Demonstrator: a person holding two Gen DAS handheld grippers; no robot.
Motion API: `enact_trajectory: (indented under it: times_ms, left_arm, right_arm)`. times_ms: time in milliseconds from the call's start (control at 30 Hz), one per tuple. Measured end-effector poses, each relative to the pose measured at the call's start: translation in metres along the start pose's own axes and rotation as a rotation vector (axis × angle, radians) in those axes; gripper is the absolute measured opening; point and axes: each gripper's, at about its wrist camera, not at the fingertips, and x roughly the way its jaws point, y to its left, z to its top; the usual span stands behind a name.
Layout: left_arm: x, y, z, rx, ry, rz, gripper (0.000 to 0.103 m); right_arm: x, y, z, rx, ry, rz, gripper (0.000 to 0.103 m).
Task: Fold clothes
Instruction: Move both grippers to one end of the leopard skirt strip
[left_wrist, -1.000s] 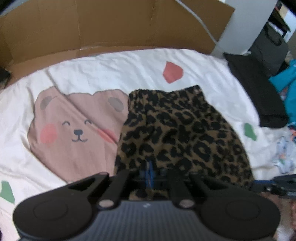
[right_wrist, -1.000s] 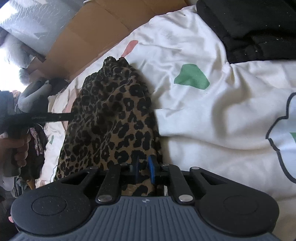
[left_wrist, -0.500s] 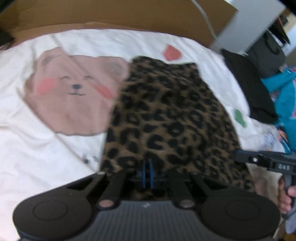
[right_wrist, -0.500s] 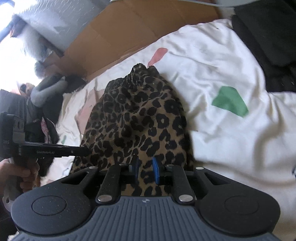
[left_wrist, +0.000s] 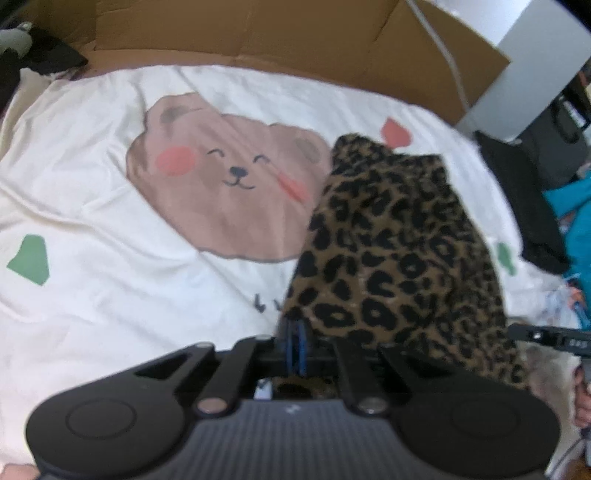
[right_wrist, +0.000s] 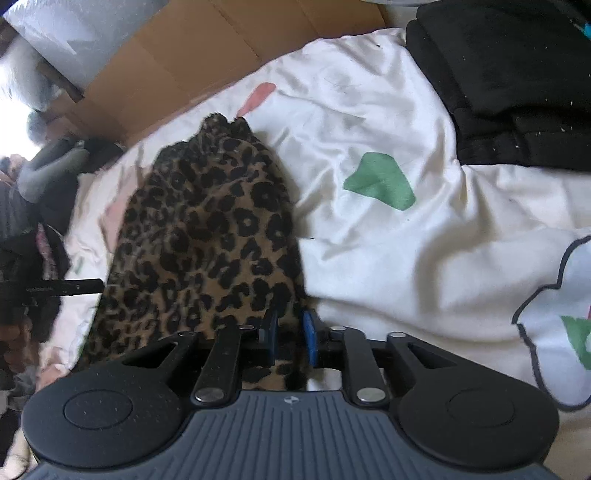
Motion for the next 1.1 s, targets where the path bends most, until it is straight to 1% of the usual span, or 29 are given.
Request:
enact_trajectory:
  times_ms: [100, 200, 300, 433, 567, 700, 833, 933, 1000, 1033, 1100]
  left_arm:
    - [-0.011, 0.002, -0.002, -0.015, 0.0, -0.02, 0.005]
    - [-0.024, 0.008, -0.007, -0.017, 0.007, -0.034, 0.005]
    - [-0.04, 0.017, -0.014, -0.033, 0.005, -0.035, 0.007]
    - [-0.062, 0.035, -0.022, -0.064, 0.002, -0.018, 0.008]
    - [-0.081, 0.052, -0.034, -0.101, 0.006, -0.003, 0.008]
    - [-0.095, 0.063, -0.053, -0.133, 0.012, 0.008, 0.016]
    - [-0.103, 0.073, -0.075, -0.19, 0.021, 0.0, 0.017]
    - [-0.111, 0.076, -0.09, -0.235, 0.03, -0.01, 0.019]
    - [-0.116, 0.076, -0.102, -0.249, 0.031, -0.02, 0.031]
    - [-0.116, 0.075, -0.109, -0.258, 0.035, -0.028, 0.033]
    - [-0.115, 0.075, -0.123, -0.272, 0.047, -0.035, 0.033]
  right_arm:
    - [-0.007, 0.004, -0.001, -0.005, -0.001, 0.015, 0.018]
    - [-0.012, 0.007, -0.002, -0.01, 0.018, 0.031, 0.019]
    - [-0.017, 0.009, -0.005, -0.018, 0.04, 0.049, 0.031]
    - [-0.024, 0.007, -0.012, -0.01, 0.056, 0.047, 0.032]
    - [-0.027, 0.002, -0.026, -0.002, 0.095, 0.027, 0.032]
    - [-0.03, -0.002, -0.043, 0.001, 0.138, 0.008, 0.033]
    - [-0.037, -0.007, -0.054, 0.033, 0.16, 0.006, 0.038]
    - [-0.039, -0.008, -0.058, 0.034, 0.182, -0.011, 0.038]
    - [-0.04, -0.01, -0.06, 0.04, 0.201, -0.017, 0.039]
    - [-0.04, -0.011, -0.061, 0.043, 0.208, -0.019, 0.039]
    - [-0.04, -0.012, -0.062, 0.049, 0.217, -0.018, 0.04]
